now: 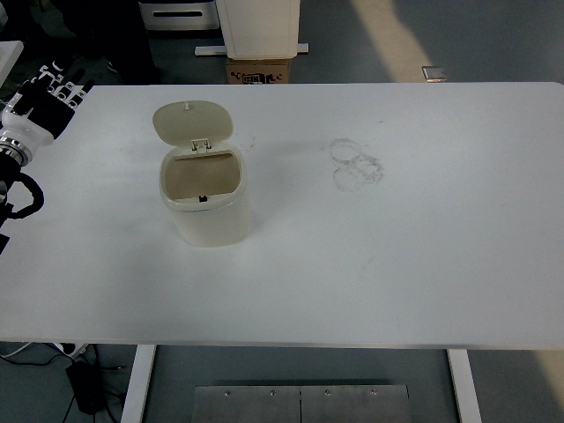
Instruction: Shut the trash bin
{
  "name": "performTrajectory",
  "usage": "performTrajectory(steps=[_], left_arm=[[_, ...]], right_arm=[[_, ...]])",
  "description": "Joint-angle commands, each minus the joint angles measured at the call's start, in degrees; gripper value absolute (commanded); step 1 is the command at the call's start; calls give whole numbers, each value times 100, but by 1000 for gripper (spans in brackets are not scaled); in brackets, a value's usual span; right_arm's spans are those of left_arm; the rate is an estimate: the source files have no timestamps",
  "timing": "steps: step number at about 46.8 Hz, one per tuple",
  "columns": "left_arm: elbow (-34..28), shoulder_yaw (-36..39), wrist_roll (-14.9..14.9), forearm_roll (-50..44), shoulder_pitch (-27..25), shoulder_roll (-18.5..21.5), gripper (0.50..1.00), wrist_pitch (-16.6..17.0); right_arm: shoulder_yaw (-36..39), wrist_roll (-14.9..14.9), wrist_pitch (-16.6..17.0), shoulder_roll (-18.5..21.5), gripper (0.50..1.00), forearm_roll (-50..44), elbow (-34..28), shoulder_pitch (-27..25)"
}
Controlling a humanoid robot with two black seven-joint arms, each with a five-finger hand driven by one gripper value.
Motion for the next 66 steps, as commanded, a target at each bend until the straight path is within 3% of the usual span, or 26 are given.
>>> performTrajectory(steps=[1, 14, 20, 27, 35, 53, 58, 66], left_arm=[[-3, 8, 0, 2, -2, -6, 1000, 3], [-90, 34, 0, 11, -142, -15, 1000, 29], [-687, 34, 9, 11, -72, 46, 1000, 318], [-1540, 52, 0, 37, -72, 547, 1000, 776], [-1963, 209, 26, 81, -238, 899, 1000, 864], [-2051, 2564, 53, 134, -1627, 1760, 1000, 618], [-2112, 3373, 44, 134, -2075, 1813, 1000, 451], [-2595, 4629, 114, 134, -2769, 1892, 1000, 477]], right_arm=[[0, 0, -1, 0, 991, -1, 1, 2], [8, 0, -1, 0, 991, -1, 1, 2], [0, 0, -1, 0, 991, -1, 1, 2], [0, 0, -1, 0, 991, -1, 1, 2], [0, 0, -1, 0, 991, -1, 1, -7], [0, 0, -1, 0, 991, 7, 1, 2], [8, 0, -1, 0, 991, -1, 1, 2], [0, 0, -1, 0, 991, -1, 1, 2]])
